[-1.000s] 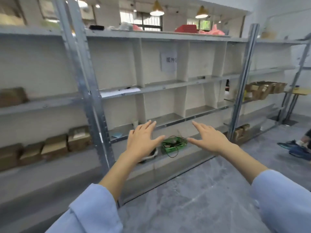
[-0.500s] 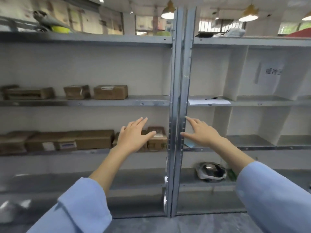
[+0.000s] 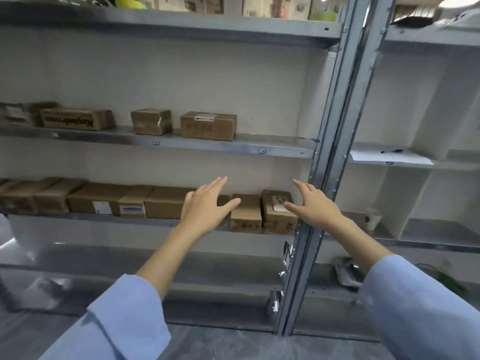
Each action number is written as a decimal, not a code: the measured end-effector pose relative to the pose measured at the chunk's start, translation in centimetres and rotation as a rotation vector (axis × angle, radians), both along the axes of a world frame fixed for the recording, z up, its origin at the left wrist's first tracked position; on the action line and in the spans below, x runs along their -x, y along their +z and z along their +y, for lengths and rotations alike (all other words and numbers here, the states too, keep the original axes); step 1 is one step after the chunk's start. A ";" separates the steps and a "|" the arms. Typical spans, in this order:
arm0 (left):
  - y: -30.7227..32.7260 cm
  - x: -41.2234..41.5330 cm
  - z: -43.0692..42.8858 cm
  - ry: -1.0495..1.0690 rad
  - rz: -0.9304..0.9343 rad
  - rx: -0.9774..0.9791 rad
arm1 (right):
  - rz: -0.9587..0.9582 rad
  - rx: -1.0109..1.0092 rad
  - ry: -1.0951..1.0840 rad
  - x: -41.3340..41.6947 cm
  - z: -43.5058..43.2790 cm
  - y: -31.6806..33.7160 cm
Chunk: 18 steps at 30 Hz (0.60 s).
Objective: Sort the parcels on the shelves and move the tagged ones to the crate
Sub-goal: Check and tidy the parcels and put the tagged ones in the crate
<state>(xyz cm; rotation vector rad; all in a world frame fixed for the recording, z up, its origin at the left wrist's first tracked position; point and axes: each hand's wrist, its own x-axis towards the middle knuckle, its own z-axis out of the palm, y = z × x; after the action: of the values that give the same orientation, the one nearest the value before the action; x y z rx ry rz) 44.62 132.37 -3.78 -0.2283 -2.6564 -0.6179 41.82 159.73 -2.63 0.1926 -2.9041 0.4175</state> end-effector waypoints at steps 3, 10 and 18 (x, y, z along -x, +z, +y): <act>-1.7 2.6 0.8 -0.027 -0.018 -0.019 | -0.026 0.017 -0.018 2.3 1.0 -1.3; -5.6 9.8 4.5 -0.050 -0.062 -0.022 | -0.079 0.081 -0.050 9.0 4.4 -5.2; -10.9 19.1 10.6 -0.075 -0.204 -0.043 | -0.218 0.216 -0.043 18.0 8.2 -12.0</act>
<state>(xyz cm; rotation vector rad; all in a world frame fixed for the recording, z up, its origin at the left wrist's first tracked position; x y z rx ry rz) 25.48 142.93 -14.73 -0.2660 -2.8366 -0.7586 23.80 167.97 -14.58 0.0543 -3.0358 0.7843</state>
